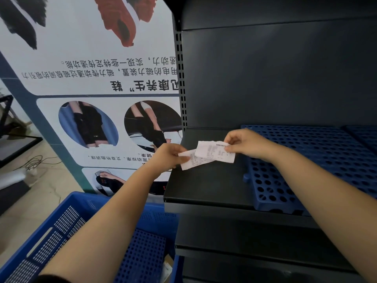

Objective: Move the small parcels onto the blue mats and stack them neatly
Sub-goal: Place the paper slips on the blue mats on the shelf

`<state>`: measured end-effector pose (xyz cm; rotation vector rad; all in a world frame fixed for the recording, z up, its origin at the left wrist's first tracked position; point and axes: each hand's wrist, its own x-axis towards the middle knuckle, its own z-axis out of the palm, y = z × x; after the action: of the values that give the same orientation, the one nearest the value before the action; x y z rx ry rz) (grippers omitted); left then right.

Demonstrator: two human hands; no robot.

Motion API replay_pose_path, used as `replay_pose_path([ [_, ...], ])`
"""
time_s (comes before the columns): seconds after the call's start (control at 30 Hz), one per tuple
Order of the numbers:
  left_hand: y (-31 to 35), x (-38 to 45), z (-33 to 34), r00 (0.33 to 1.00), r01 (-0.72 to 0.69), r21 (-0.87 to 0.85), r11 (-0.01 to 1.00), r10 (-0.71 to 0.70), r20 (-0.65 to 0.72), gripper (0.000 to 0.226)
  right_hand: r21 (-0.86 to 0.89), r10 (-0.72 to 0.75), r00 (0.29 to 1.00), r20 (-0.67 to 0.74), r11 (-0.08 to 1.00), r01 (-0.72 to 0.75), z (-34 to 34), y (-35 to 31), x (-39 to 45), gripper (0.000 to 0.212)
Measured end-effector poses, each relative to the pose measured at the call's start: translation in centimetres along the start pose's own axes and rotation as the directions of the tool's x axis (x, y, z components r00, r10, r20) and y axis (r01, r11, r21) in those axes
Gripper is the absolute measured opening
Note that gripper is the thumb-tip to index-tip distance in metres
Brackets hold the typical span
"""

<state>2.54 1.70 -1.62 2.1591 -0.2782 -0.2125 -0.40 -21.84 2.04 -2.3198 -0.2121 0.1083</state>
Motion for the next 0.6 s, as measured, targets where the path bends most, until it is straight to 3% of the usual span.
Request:
replay_pose_path([
  [0.23, 3.0, -1.5, 0.8, 0.995, -0.102, -0.2, 0.975, 0.097, -0.038, 0.016, 0.327, 0.052, 0.975, -0.215, 0.945, 0.022, -3.5, 1.3, -4.7, 0.014],
  [0.37, 6.2, -2.8, 3.3, 0.979, -0.201, -0.288, 0.936, 0.201, -0.028, 0.018, 0.508, 0.111, 0.945, -0.307, 0.859, 0.063, -5.9, 2.8, -8.5, 0.016],
  [0.6, 11.6, -5.0, 10.6, 0.971, -0.228, -0.272, 0.935, 0.24, 0.011, 0.019, 0.619, 0.216, 0.894, -0.393, 0.781, 0.083, -9.9, 6.4, -15.3, 0.017],
])
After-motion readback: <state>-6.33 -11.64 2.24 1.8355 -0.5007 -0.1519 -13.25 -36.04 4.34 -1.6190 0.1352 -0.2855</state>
